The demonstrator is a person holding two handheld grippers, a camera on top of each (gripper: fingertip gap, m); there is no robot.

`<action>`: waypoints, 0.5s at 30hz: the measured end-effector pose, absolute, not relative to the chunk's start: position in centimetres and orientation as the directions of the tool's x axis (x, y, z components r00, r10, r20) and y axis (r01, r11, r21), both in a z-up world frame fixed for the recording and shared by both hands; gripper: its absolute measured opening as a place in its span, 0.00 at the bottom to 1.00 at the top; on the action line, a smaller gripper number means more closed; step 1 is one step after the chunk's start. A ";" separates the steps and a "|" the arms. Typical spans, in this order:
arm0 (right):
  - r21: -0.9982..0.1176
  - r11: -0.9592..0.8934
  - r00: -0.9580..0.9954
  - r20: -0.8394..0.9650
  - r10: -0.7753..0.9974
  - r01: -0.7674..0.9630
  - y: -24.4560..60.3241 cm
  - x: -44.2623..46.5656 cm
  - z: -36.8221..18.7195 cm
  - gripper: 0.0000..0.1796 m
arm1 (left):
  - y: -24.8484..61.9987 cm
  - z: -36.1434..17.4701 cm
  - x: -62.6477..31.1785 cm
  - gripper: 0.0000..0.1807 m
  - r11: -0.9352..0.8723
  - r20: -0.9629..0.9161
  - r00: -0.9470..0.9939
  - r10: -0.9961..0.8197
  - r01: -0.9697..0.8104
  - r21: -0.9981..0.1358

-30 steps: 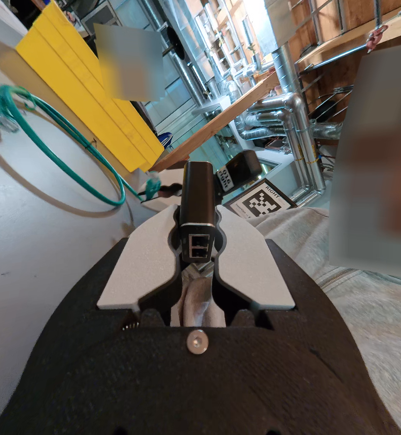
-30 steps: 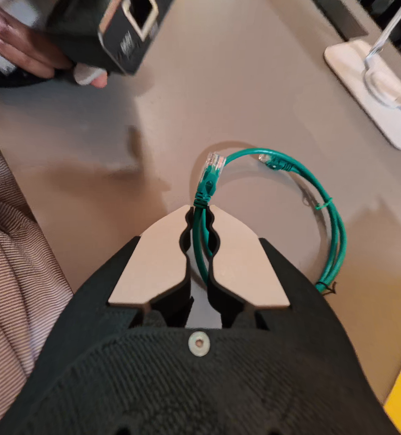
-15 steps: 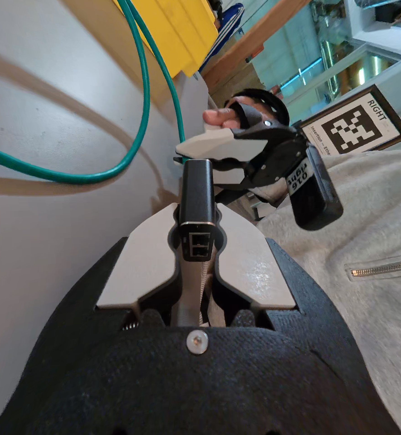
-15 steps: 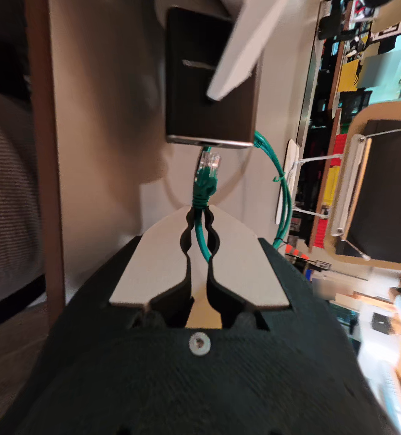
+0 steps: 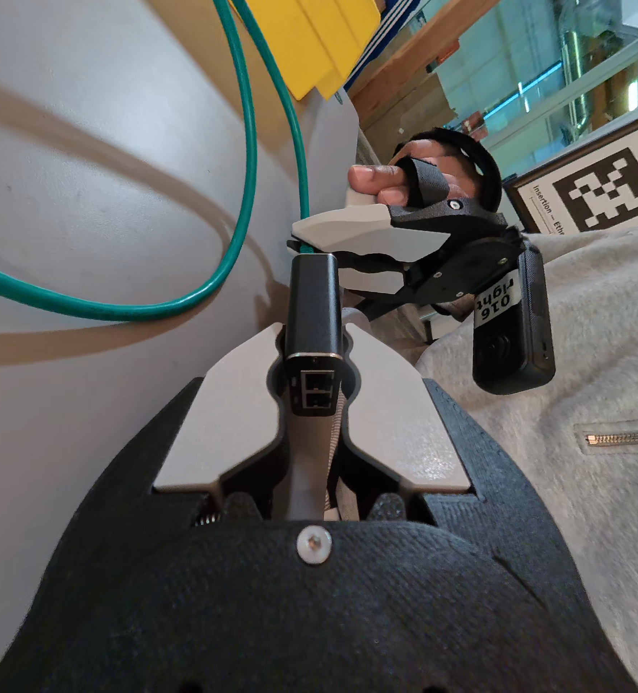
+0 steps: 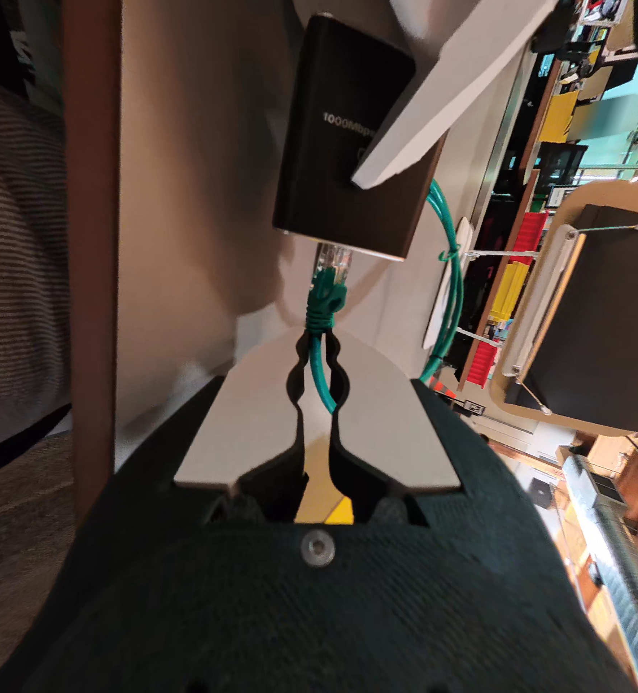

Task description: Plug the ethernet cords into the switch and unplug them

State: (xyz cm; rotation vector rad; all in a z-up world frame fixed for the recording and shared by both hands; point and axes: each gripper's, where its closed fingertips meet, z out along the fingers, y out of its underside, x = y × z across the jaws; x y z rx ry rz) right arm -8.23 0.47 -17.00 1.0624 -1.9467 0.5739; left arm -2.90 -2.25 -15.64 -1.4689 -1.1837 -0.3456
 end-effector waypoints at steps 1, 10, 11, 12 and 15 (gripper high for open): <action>0.003 0.539 -0.292 0.838 -0.461 -0.842 0.4 -8.3 -16.9 0.05 | -2.3 -15.6 -2.9 0.13 0.179 0.773 0.441 0.457 0.805 -0.566; -0.003 0.569 -0.283 0.870 -0.404 -0.822 0.1 -8.7 -16.0 0.04 | -2.6 -15.3 -3.1 0.13 0.224 0.804 0.421 0.420 0.811 -0.541; -0.003 0.576 -0.284 0.872 -0.398 -0.818 0.1 -8.8 -16.0 0.04 | -2.6 -15.3 -3.1 0.13 0.223 0.806 0.422 0.415 0.812 -0.540; -0.003 0.581 -0.287 0.871 -0.398 -0.814 0.1 -8.8 -16.0 0.04 | -2.6 -15.2 -3.0 0.13 0.223 0.807 0.422 0.413 0.813 -0.539; 0.011 0.585 -0.278 0.873 -0.402 -0.811 0.0 -8.8 -16.3 0.04 | -2.6 -15.2 -3.1 0.13 0.230 0.812 0.418 0.407 0.814 -0.534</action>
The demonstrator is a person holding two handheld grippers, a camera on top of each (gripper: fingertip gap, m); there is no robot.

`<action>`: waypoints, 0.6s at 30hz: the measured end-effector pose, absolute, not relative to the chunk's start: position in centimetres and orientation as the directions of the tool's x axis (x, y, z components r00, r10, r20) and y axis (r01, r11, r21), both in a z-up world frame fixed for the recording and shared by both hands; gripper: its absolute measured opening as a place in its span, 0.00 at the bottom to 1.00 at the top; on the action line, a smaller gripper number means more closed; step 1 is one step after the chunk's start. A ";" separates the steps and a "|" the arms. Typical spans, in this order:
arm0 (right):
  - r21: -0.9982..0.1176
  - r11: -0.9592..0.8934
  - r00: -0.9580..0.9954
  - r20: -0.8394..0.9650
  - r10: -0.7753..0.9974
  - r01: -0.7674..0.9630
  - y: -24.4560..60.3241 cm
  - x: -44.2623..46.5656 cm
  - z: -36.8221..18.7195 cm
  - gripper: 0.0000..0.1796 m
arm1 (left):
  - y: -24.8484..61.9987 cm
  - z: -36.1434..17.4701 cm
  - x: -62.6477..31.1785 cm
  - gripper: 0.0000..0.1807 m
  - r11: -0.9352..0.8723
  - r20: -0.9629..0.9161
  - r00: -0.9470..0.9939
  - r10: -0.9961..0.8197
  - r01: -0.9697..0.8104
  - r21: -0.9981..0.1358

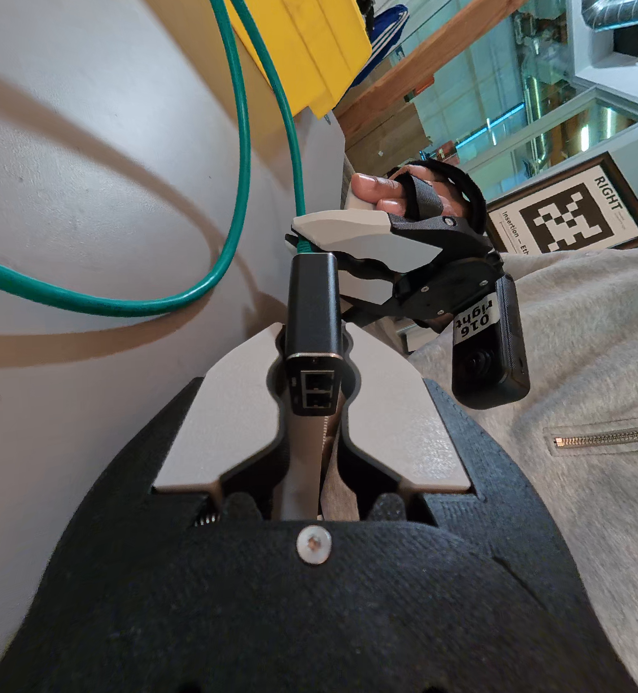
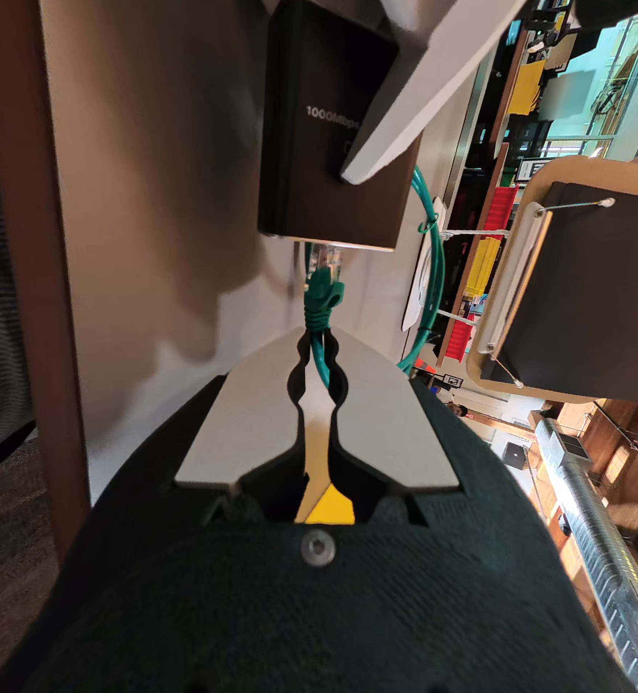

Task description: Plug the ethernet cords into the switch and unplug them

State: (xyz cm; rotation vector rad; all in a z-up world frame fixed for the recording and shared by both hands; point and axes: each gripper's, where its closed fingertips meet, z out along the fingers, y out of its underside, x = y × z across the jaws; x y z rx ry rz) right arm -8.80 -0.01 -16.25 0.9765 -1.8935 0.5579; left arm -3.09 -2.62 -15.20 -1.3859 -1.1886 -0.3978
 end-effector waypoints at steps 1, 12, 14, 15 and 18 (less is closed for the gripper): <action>0.014 0.586 -0.274 0.875 -0.399 -0.810 0.0 -8.8 -16.2 0.04 | -2.7 -15.1 -3.1 0.13 0.236 0.815 0.416 0.403 0.813 -0.532; 0.027 0.586 -0.251 0.887 -0.388 -0.809 -0.1 -8.9 -15.9 0.03 | -3.1 -14.8 -3.4 0.13 0.284 0.839 0.396 0.373 0.812 -0.510; 0.026 0.582 -0.248 0.888 -0.387 -0.813 -0.2 -8.8 -15.9 0.04 | -3.3 -14.6 -3.5 0.13 0.302 0.849 0.392 0.355 0.811 -0.501; 0.026 0.580 -0.247 0.888 -0.388 -0.814 -0.2 -8.7 -15.9 0.03 | -3.4 -14.5 -3.5 0.13 0.311 0.853 0.389 0.347 0.811 -0.496; 0.023 0.575 -0.248 0.887 -0.389 -0.818 -0.3 -8.6 -15.9 0.04 | -3.5 -14.4 -3.5 0.13 0.322 0.865 0.381 0.326 0.815 -0.481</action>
